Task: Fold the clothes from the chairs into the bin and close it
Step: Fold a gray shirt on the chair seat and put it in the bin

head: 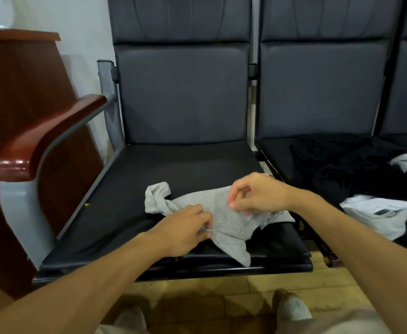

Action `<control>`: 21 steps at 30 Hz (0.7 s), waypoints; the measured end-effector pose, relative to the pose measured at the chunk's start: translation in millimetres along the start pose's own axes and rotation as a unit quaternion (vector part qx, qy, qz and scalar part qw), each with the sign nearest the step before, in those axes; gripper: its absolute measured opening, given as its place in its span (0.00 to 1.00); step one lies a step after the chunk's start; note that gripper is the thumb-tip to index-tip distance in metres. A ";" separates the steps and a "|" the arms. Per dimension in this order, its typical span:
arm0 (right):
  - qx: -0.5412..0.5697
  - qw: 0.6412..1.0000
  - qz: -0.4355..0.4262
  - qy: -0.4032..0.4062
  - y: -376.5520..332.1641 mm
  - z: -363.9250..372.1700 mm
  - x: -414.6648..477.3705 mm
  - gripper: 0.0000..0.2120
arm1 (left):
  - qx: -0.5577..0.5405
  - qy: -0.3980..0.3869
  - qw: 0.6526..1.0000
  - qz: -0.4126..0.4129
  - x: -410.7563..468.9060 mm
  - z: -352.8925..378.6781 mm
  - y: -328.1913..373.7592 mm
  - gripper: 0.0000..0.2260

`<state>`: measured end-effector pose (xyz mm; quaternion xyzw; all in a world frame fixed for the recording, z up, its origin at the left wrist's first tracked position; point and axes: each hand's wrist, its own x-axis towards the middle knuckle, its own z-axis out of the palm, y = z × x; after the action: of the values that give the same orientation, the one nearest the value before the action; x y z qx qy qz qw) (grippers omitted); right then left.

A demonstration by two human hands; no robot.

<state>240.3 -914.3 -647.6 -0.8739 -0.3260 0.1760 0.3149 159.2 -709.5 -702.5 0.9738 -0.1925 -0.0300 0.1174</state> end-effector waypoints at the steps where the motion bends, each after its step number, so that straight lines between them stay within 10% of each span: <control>1: -0.023 0.998 0.018 -0.057 2.5 -0.7 -3.5 0.06 | -0.010 0.007 1.000 0.003 1.1 -0.1 -0.7 0.04; 6: -0.184 0.970 0.054 -0.147 19.1 6.7 -8.4 0.19 | -0.110 0.033 0.993 -0.005 0.6 -1.5 -7.5 0.11; 10: -0.130 0.989 0.028 -0.058 25.2 9.8 -1.1 0.02 | -0.309 0.103 0.942 -0.083 -5.3 -12.9 -5.3 0.09; 21: 0.034 0.953 0.051 0.298 3.8 2.8 16.2 0.20 | -0.519 0.327 0.742 -0.271 -22.1 -47.0 -28.6 0.10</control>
<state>252.4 -904.3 -653.8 -0.8909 -0.1660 -0.0655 0.4178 154.2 -665.2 -663.4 0.7235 0.1755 0.1649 0.6470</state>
